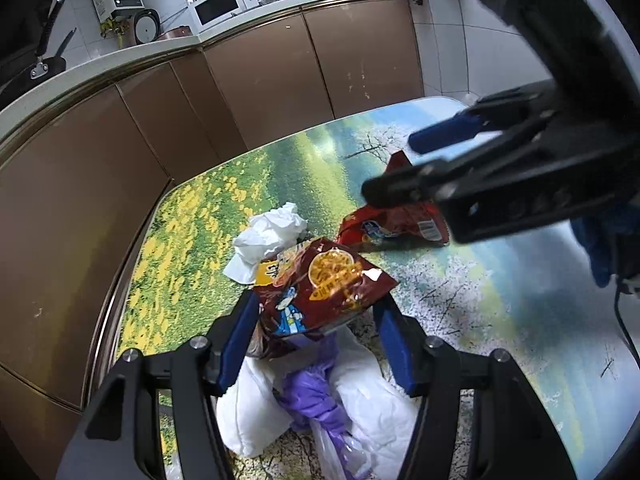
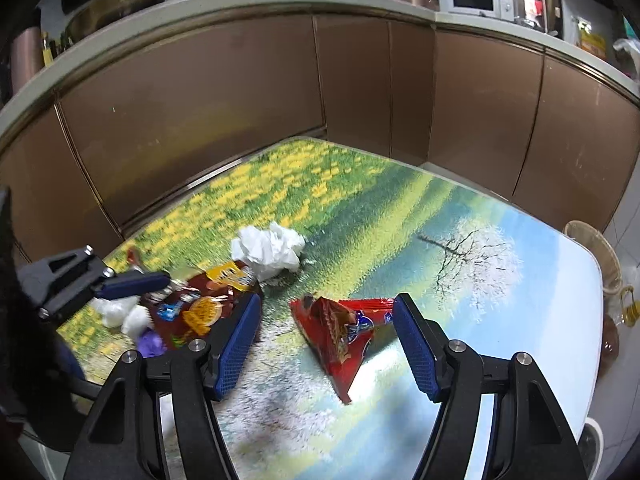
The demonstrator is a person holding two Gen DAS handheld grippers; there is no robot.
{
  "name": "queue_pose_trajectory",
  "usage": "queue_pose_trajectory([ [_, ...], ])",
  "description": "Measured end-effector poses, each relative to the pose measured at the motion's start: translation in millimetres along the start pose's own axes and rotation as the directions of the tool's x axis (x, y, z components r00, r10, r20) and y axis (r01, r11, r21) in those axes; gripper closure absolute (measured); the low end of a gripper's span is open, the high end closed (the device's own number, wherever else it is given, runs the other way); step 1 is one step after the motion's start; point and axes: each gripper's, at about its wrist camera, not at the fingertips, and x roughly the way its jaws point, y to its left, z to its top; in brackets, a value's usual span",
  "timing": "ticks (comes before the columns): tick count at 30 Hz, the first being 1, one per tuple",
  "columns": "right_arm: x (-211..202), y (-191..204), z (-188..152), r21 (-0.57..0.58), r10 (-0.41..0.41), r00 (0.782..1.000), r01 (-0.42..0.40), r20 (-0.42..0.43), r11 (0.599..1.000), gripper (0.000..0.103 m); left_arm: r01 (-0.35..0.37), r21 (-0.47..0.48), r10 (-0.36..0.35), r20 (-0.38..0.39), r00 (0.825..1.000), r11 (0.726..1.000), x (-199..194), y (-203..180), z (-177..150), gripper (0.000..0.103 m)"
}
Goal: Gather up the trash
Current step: 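Grasp the brown snack bag with the left gripper while the right gripper grasps the red wrapper, then carry the brown snack bag and red wrapper over the white floor bin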
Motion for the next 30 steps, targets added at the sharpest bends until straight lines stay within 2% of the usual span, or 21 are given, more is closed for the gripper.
queue_pose_trajectory([
  [2, 9.2, -3.0, -2.2, -0.002, 0.004, 1.000, -0.004, -0.024, 1.000, 0.047, 0.010, -0.004, -0.010, -0.005, 1.000, 1.000, 3.7, 1.0, 1.5, 0.048],
  [4, 15.9, -6.8, -4.8, 0.006, 0.020, 0.999, -0.020, -0.043, 1.000, 0.063, 0.032, -0.015, -0.032, -0.017, 0.999, 0.999, 8.5, 2.8, 3.1, 0.065],
  [5, 17.7, -8.9, -6.5, 0.010, 0.031, 0.998, -0.031, -0.048, 0.999, 0.067, 0.040, -0.022, -0.040, -0.021, 0.999, 0.999, 10.0, 3.6, 3.6, 0.068],
  [7, 17.5, -11.0, -10.6, 0.010, 0.042, 0.998, -0.041, -0.053, 0.999, 0.087, 0.053, -0.039, -0.054, -0.025, 0.998, 0.998, 12.7, 5.7, 5.5, 0.070],
  [9, 15.9, -12.8, -14.0, 0.014, 0.058, 0.997, -0.057, -0.056, 0.998, 0.094, 0.059, -0.055, -0.061, -0.025, 0.998, 0.997, 13.9, 7.5, 7.6, 0.073],
  [14, 7.2, -18.0, -21.1, 0.052, 0.088, 0.995, -0.086, -0.039, 0.995, 0.097, 0.122, -0.158, -0.125, -0.006, 0.992, 0.980, 8.1, 20.1, 12.8, 0.088],
  [24, -45.5, -17.8, -36.0, 0.080, 0.110, 0.994, -0.111, 0.019, 0.991, 0.098, 0.244, -0.319, -0.233, 0.074, 0.970, 0.916, -30.7, 34.7, 16.6, 0.090],
  [30, -86.8, -9.6, -47.6, 0.065, 0.115, 0.992, -0.119, 0.058, 0.991, 0.098, 0.297, -0.392, -0.262, 0.141, 0.955, 0.871, -68.7, 43.0, 16.0, 0.090],
])
